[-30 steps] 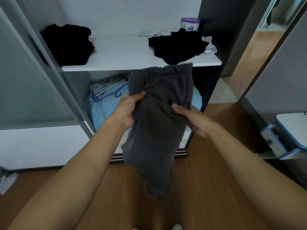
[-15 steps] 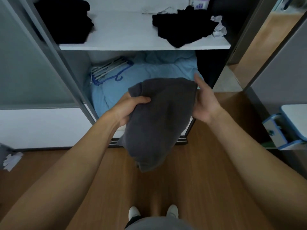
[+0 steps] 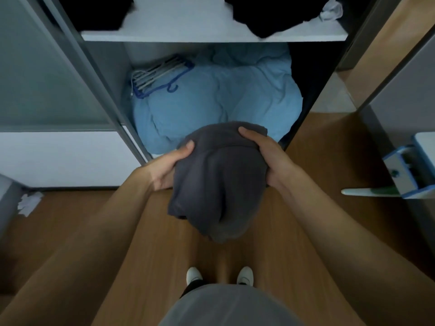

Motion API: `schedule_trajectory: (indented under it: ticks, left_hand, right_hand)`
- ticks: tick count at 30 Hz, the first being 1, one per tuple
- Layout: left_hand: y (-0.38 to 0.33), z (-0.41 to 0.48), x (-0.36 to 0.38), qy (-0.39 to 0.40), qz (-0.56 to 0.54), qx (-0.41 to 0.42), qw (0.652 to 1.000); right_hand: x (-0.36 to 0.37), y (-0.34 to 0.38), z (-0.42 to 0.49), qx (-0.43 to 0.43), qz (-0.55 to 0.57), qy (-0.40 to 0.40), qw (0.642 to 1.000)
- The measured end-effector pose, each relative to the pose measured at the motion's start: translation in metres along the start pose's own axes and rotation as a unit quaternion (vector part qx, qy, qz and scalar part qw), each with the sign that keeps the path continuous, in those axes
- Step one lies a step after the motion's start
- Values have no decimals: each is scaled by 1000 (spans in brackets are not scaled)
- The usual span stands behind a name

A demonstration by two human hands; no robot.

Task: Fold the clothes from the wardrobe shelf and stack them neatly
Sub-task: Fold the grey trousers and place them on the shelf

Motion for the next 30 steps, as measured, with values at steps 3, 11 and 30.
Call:
schedule_trajectory:
  ticks: [3,11,30]
  left_hand:
    - [14,-2,6,-35,3,16,999]
    - [-17,-5,22,-65,-137,9,988]
    - [40,0,22,-65,152,60,984]
  right_hand:
    - [-3,-7,1,63,-13,-20,998]
    - [-8,-39,-14,26,-1,66,997]
    - [-5,-32,-10,-31,14,-47,998]
Point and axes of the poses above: each hand's wrist, its own z-axis towards the middle knuckle, its own x-axis out of the palm, y = z × x, the point moved 10 cm from there along z, towards the middle knuckle, and after that the axes turned 11 degrees about -y, right-handed, at the moved point
